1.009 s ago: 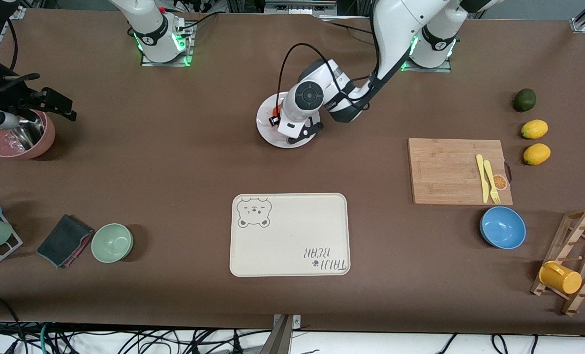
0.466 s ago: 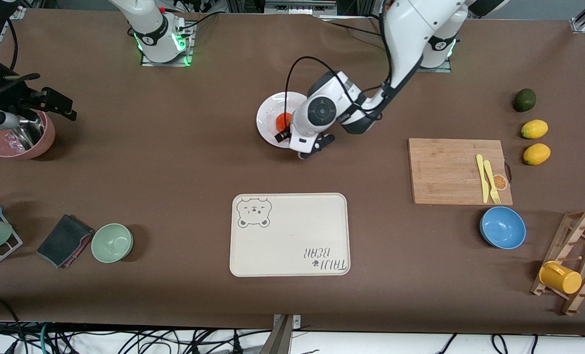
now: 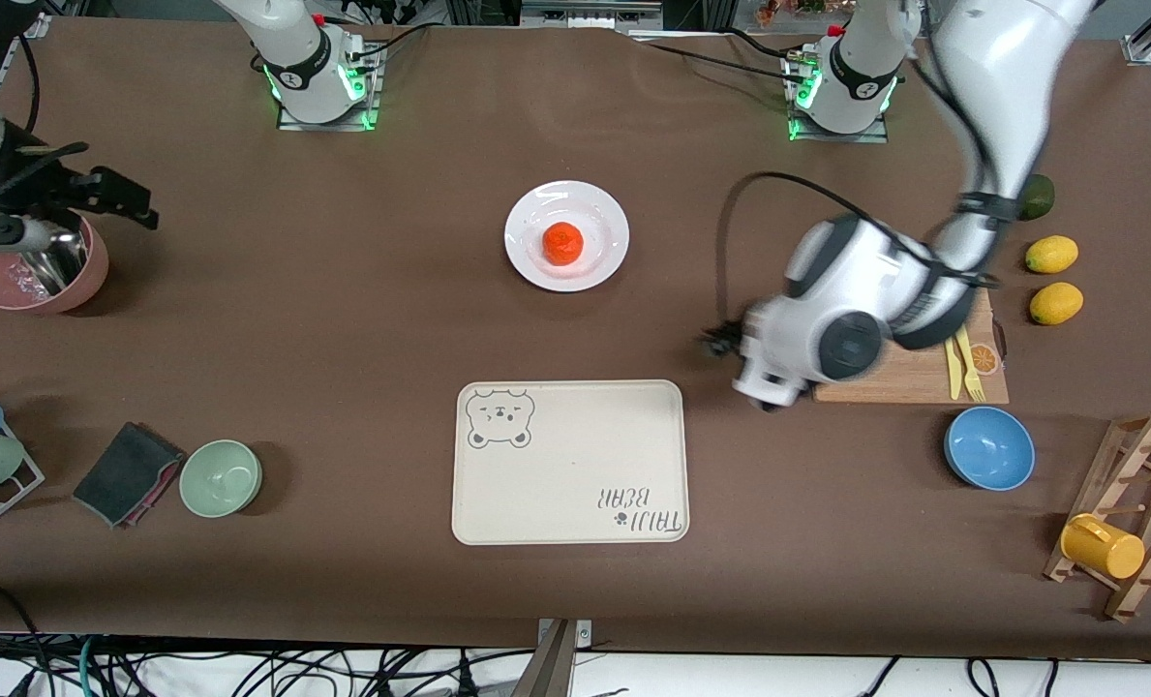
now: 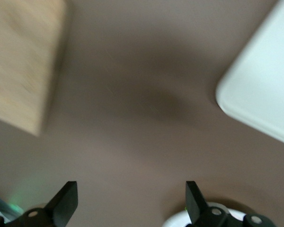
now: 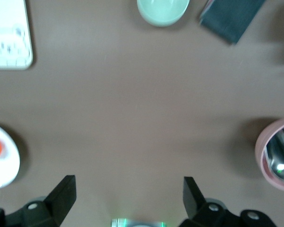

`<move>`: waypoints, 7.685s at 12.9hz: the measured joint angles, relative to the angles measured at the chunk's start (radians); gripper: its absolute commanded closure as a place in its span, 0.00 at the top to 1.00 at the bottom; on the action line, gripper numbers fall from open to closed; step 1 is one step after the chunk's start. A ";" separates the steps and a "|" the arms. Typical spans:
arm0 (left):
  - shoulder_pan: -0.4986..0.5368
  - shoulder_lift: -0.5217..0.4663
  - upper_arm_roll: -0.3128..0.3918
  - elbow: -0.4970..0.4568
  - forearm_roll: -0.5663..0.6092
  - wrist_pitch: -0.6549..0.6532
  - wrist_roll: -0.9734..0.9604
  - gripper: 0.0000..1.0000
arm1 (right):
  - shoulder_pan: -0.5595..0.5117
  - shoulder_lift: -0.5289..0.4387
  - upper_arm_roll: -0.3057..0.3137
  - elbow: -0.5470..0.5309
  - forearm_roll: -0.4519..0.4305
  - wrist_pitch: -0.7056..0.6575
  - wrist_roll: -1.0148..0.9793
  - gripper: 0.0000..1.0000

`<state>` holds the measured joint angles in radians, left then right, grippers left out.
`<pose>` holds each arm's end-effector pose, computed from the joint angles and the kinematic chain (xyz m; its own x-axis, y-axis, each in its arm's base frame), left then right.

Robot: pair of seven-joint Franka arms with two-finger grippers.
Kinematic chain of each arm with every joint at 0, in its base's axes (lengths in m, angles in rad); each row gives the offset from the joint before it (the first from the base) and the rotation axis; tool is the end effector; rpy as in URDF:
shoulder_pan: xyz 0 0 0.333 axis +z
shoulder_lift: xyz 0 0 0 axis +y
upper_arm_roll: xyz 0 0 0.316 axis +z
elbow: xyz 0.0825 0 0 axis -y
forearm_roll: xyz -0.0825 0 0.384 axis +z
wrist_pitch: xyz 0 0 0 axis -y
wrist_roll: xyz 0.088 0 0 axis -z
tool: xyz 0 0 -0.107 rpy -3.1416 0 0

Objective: Place orange and plate with both arms

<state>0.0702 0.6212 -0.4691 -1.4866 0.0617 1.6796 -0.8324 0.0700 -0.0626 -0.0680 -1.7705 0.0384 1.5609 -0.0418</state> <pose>0.6275 -0.2066 0.3166 0.8204 0.4160 -0.3922 0.4032 -0.9073 -0.1189 0.5257 0.0043 0.5641 0.9885 0.0449 -0.1447 0.0382 -0.9981 -0.0484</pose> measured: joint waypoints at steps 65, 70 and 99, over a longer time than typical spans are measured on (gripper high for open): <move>-0.019 -0.494 0.425 -0.024 -0.028 -0.081 0.832 1.00 | 0.135 1.171 0.382 0.559 1.036 0.791 -0.361 0.02; -0.019 -0.494 0.425 -0.024 -0.028 -0.081 0.832 1.00 | 0.125 1.176 0.377 0.572 0.894 0.792 -0.369 1.00; -0.019 -0.494 0.425 -0.018 -0.028 -0.076 0.832 1.00 | 0.121 0.480 0.128 0.400 -0.122 -0.329 0.211 1.00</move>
<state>0.0509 0.1276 -0.0444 -1.5045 0.0336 1.6040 0.0000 0.1909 0.4173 0.0604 -1.3704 -0.0838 1.2320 0.1696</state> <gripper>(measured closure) 0.000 0.000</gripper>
